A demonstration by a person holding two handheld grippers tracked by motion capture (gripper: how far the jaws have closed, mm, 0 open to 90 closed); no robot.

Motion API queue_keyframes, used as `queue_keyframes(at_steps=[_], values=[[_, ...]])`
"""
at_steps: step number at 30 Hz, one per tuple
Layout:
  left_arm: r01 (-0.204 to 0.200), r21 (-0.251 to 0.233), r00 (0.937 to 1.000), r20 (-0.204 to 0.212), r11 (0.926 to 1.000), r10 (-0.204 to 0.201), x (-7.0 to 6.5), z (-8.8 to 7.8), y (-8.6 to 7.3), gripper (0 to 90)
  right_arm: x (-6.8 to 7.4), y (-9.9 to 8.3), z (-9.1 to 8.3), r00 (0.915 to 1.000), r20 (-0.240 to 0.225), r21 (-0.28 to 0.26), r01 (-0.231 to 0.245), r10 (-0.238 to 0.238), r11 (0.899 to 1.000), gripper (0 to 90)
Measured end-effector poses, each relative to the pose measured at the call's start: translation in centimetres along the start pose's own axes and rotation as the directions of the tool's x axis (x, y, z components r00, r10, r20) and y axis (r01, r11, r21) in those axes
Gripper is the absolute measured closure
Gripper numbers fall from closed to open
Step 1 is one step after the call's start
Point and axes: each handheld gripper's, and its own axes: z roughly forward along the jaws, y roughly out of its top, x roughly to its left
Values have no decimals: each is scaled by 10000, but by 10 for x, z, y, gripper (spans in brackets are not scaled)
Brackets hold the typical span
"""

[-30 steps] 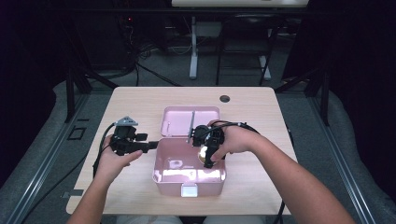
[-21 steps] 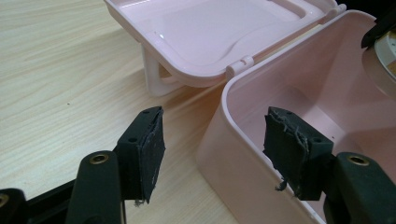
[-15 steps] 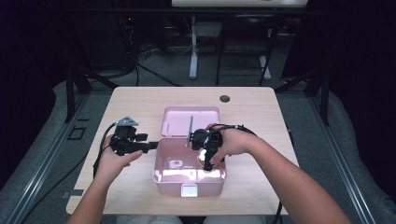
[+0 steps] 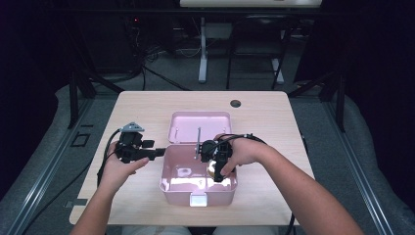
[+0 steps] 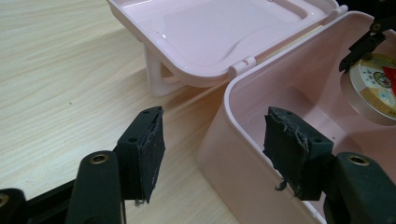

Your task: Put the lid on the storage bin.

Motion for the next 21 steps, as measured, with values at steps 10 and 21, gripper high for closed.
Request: queue_keyframes(at_steps=[10,21], values=[[-21,9,10000,4,10000,21,0,1,0,378,-2,-2,14,9998,-145,23,121,-121,9999,197],[-27,43,10000,-11,10000,27,0,2,0,378,-2,-4,24,9991,-153,123,398,-396,9991,197]])
